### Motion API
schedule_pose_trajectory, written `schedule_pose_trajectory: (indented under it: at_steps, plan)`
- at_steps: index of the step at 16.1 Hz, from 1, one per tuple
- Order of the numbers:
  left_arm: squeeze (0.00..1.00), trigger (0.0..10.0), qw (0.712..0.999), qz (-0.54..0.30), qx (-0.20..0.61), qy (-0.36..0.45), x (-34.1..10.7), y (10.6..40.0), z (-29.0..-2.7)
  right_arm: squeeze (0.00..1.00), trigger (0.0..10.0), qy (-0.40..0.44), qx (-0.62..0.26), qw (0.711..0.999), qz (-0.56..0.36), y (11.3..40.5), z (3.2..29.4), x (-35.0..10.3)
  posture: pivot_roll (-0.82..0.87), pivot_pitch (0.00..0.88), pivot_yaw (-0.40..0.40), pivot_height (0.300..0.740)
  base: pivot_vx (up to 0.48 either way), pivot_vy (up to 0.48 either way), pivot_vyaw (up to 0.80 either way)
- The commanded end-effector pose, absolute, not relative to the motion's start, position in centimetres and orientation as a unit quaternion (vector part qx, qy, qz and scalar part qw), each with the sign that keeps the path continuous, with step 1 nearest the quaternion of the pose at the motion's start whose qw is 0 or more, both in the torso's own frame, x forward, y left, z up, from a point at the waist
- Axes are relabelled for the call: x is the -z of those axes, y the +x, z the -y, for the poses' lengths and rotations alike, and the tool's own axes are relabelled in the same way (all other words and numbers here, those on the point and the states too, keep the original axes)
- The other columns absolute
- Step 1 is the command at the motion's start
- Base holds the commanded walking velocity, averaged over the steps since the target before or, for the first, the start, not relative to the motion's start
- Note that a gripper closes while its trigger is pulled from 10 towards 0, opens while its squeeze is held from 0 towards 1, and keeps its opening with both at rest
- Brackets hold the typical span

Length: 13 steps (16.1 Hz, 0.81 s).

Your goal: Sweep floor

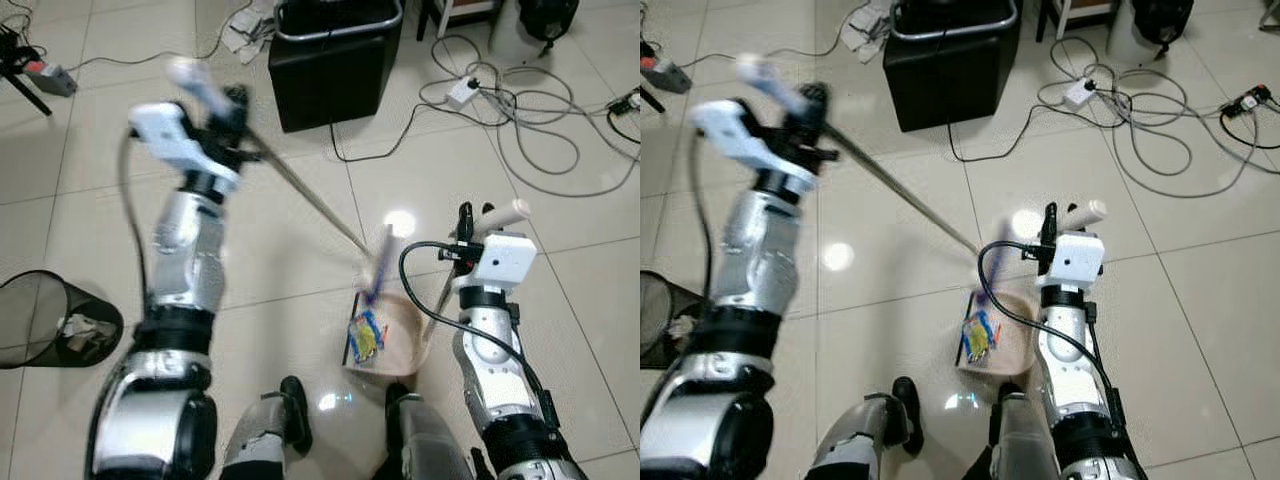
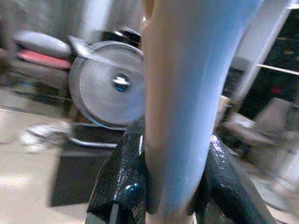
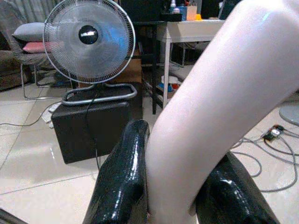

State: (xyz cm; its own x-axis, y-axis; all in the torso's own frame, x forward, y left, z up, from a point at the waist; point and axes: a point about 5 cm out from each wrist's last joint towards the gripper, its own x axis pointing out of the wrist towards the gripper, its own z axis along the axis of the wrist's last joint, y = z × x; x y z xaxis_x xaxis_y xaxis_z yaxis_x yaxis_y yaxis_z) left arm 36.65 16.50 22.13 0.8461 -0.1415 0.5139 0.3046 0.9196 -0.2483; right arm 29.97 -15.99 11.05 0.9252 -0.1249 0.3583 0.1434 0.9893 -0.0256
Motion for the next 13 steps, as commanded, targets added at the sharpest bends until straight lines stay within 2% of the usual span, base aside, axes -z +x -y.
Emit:
schedule_pose_trajectory:
  at_steps: [1, 4, 6, 9, 11, 13]
  plan:
    - [0.0, 10.0, 0.956, 0.239, 0.083, -0.149, -21.3, 36.8, -17.5, 0.0, 10.0, -0.02, 0.067, 0.98, 0.187, 29.8, 16.1, -11.3, -0.08, 0.234, 0.114, 0.74, 0.0, 0.0, 0.0]
    - [0.0, 10.0, 0.982, 0.176, 0.062, -0.033, -18.3, 36.8, -17.4, 0.0, 10.0, -0.016, 0.069, 0.98, 0.183, 29.8, 16.3, -11.3, -0.08, 0.229, 0.111, 0.74, 0.0, 0.0, 0.0]
    - [0.0, 10.0, 0.986, 0.128, 0.106, -0.007, -15.9, 36.3, -15.7, 0.0, 10.0, -0.015, 0.068, 0.981, 0.183, 29.8, 16.3, -11.3, -0.08, 0.23, 0.11, 0.74, 0.0, 0.0, 0.0]
    - [0.0, 10.0, 0.985, 0.111, 0.13, -0.022, -14.4, 35.7, -14.0, 0.0, 10.0, -0.012, 0.068, 0.98, 0.187, 29.9, 16.3, -11.6, -0.09, 0.229, 0.108, 0.74, 0.0, 0.0, 0.0]
    - [0.0, 10.0, 0.978, 0.114, 0.145, -0.093, -14.1, 35.0, -11.9, 0.0, 10.0, -0.006, 0.073, 0.979, 0.19, 29.9, 16.6, -11.8, -0.09, 0.228, 0.109, 0.74, 0.0, 0.0, 0.0]
    - [0.0, 10.0, 0.97, 0.128, 0.168, -0.121, -14.5, 34.6, -11.1, 0.0, 10.0, -0.002, 0.077, 0.978, 0.193, 29.9, 16.8, -12.0, -0.09, 0.227, 0.109, 0.74, 0.0, 0.0, 0.0]
